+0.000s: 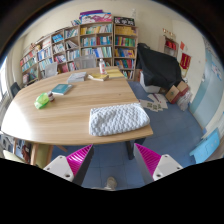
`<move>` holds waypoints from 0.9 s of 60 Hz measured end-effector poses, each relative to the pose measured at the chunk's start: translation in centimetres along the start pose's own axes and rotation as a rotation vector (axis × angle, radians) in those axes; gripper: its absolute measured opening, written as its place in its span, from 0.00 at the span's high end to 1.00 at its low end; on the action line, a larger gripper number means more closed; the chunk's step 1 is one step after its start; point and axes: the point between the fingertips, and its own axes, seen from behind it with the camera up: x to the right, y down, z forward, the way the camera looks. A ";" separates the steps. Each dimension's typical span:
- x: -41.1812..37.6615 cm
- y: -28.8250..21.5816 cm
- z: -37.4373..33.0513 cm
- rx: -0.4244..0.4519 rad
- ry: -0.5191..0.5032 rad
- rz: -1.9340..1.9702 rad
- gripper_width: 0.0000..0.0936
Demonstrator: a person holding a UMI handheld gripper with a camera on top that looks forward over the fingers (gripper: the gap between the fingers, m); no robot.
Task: Fold towel
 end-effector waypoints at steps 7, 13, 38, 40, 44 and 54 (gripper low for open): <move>-1.4 -0.7 2.3 0.012 -0.032 -0.011 0.09; -4.2 -1.7 4.9 0.019 -0.076 0.014 0.10; -12.6 -2.0 26.3 -0.016 -0.115 -0.198 0.21; -12.3 -2.1 27.1 -0.006 -0.109 -0.235 0.25; -11.4 -0.8 29.3 -0.027 -0.083 -0.305 0.41; -11.2 0.0 30.9 0.010 -0.120 -0.318 0.66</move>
